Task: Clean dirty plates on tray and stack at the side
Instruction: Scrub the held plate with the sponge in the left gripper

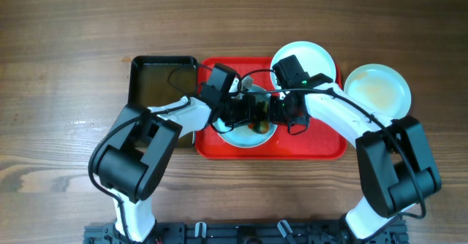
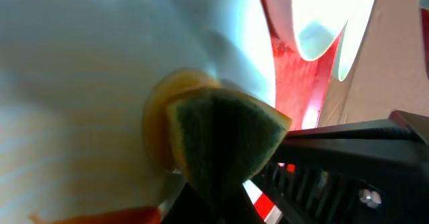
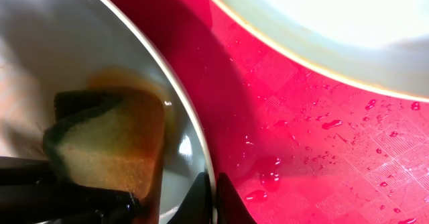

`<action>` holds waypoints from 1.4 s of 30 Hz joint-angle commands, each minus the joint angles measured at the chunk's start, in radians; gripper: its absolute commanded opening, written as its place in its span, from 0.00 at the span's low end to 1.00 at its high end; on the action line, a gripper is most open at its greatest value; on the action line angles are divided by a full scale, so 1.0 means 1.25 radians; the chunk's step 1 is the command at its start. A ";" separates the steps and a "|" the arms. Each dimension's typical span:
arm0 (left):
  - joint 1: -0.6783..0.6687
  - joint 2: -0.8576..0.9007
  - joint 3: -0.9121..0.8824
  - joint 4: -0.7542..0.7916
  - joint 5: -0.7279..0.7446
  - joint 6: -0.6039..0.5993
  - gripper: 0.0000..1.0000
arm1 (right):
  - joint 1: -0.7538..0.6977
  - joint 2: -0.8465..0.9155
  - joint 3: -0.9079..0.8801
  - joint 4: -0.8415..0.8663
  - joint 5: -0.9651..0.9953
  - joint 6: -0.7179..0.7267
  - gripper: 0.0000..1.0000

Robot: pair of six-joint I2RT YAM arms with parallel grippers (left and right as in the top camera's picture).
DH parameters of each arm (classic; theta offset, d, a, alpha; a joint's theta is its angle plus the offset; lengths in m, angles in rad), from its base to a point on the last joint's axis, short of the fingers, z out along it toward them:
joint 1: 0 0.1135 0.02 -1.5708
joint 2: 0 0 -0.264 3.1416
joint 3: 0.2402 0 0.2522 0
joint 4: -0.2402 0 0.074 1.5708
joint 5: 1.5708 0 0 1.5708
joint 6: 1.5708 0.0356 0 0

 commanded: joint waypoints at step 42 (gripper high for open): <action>0.261 -0.130 0.002 -0.328 -0.594 0.374 0.71 | 0.003 -0.019 -0.006 -0.020 0.026 -0.020 0.04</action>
